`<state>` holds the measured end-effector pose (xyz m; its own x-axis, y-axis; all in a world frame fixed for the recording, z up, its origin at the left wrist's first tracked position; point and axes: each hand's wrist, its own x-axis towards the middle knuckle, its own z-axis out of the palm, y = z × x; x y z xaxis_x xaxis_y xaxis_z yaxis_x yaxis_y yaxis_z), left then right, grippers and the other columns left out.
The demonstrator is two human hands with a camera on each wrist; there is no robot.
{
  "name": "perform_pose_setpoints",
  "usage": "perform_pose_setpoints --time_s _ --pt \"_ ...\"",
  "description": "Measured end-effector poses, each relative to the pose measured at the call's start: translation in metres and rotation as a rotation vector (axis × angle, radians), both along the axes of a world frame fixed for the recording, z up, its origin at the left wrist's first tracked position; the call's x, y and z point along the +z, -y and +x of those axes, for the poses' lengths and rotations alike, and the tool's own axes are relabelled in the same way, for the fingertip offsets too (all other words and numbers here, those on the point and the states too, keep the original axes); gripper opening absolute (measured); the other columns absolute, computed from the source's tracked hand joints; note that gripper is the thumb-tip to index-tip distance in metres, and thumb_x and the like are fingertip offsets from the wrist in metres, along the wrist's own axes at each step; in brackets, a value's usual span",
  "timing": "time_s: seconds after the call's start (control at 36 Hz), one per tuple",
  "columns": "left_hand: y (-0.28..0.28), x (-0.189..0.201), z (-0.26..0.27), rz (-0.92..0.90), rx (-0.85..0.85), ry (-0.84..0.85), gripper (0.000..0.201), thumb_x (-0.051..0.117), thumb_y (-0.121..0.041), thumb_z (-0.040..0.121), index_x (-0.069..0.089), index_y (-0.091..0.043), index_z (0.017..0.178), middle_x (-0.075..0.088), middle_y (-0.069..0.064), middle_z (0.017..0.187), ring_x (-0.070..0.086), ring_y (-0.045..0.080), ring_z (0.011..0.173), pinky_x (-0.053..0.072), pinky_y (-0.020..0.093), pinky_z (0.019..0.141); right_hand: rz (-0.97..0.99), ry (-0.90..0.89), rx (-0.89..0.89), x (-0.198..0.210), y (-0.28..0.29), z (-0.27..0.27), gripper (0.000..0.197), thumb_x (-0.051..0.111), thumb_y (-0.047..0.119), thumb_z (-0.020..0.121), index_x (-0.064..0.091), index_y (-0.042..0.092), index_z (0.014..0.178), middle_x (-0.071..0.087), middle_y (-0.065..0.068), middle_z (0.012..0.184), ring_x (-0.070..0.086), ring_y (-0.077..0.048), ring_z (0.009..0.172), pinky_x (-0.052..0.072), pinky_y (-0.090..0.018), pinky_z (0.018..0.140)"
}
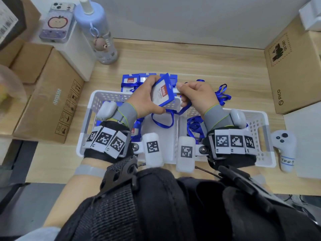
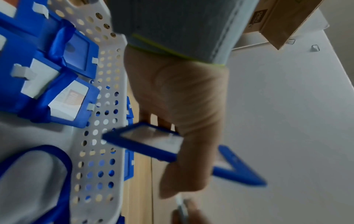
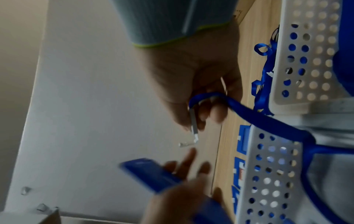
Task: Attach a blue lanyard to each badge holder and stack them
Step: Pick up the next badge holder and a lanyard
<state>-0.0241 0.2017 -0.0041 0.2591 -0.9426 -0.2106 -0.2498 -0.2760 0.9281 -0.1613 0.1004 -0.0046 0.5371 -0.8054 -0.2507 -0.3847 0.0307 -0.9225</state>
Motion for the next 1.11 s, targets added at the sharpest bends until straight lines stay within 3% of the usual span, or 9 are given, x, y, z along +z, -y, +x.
perform_pose_setpoints --time_s 0.11,0.19,0.31,0.5,0.64,0.75,0.83,0.92,1.11 --pt "-0.002 0.005 0.000 -0.117 0.059 -0.131 0.061 0.074 -0.009 0.053 0.039 -0.031 0.098 0.055 -0.011 0.113 0.053 0.004 0.097 0.046 0.014 0.080 -0.058 -0.094 -0.043 -0.005 0.001 -0.004 0.034 0.057 0.028 0.088 0.055 0.004 0.064 0.052 -0.003 0.053 0.053 -0.013 0.045 0.046 -0.037 0.067" --pt "-0.002 0.010 0.003 -0.112 0.052 -0.163 0.063 0.075 -0.025 0.046 0.041 -0.033 0.099 0.056 -0.014 0.115 0.054 0.006 0.096 0.049 0.019 0.082 -0.073 -0.008 -0.062 0.000 -0.004 -0.006 0.044 0.057 0.027 0.090 0.056 -0.014 0.075 0.044 -0.010 0.065 0.040 -0.016 0.063 0.036 -0.028 0.067" --pt "-0.003 0.011 0.002 -0.043 -0.050 -0.177 0.070 0.075 -0.028 0.044 0.045 -0.027 0.108 0.051 0.008 0.125 0.055 0.013 0.093 0.052 0.027 0.081 -0.091 0.100 -0.098 0.007 -0.006 -0.005 0.027 0.061 0.020 0.088 0.067 -0.006 0.082 0.059 -0.026 0.078 0.046 -0.012 0.072 0.041 -0.023 0.072" --pt "-0.002 0.010 -0.008 0.050 -0.173 -0.240 0.072 0.072 -0.008 0.057 0.043 -0.026 0.121 0.051 -0.013 0.107 0.059 -0.002 0.082 0.051 0.016 0.075 -0.048 0.171 -0.087 0.007 -0.008 -0.003 0.027 0.060 0.016 0.087 0.064 0.028 0.064 0.045 -0.002 0.060 0.038 -0.009 0.058 0.036 -0.020 0.060" --pt "-0.002 0.013 -0.010 0.082 -0.278 -0.273 0.068 0.071 -0.005 0.058 0.046 -0.028 0.117 0.056 -0.009 0.118 0.060 -0.001 0.088 0.050 0.017 0.078 0.057 0.205 -0.070 0.003 -0.007 -0.003 0.016 0.055 0.007 0.090 0.057 0.014 0.075 0.063 0.013 0.050 0.058 0.002 0.052 0.048 -0.016 0.064" --pt "-0.002 0.012 -0.011 0.124 -0.339 -0.255 0.080 0.076 -0.012 0.054 0.046 -0.024 0.126 0.052 0.016 0.132 0.060 0.022 0.107 0.051 0.032 0.094 0.055 0.183 -0.064 0.006 -0.008 -0.002 0.017 0.059 0.013 0.088 0.055 0.008 0.072 0.060 0.010 0.051 0.055 0.001 0.050 0.041 -0.010 0.055" --pt "-0.003 0.012 -0.011 0.165 -0.338 -0.272 0.070 0.074 -0.009 0.055 0.051 -0.026 0.119 0.055 0.014 0.127 0.063 0.005 0.087 0.053 0.018 0.071 0.053 0.170 -0.104 0.006 -0.007 -0.003 0.028 0.062 0.033 0.075 0.054 0.006 0.080 0.050 -0.010 0.070 0.045 -0.017 0.066 0.036 -0.022 0.061" --pt "-0.004 0.009 -0.009 0.189 -0.329 -0.270 0.058 0.071 -0.002 0.062 0.055 -0.032 0.109 0.057 0.017 0.126 0.061 0.000 0.077 0.048 0.013 0.062 0.145 0.227 -0.104 0.006 -0.003 -0.005 0.016 0.056 0.027 0.088 0.053 0.016 0.078 0.063 0.000 0.079 0.056 -0.011 0.069 0.042 -0.023 0.068" --pt "-0.008 -0.011 -0.002 0.287 -0.266 -0.247 0.050 0.072 -0.005 0.061 0.061 -0.035 0.099 0.067 -0.004 0.092 0.061 0.009 0.078 0.055 0.027 0.074 0.334 0.636 -0.218 0.022 0.003 -0.010 0.025 0.029 0.021 0.101 0.039 0.014 0.079 0.064 0.001 0.058 0.067 -0.017 0.063 0.055 -0.033 0.067"
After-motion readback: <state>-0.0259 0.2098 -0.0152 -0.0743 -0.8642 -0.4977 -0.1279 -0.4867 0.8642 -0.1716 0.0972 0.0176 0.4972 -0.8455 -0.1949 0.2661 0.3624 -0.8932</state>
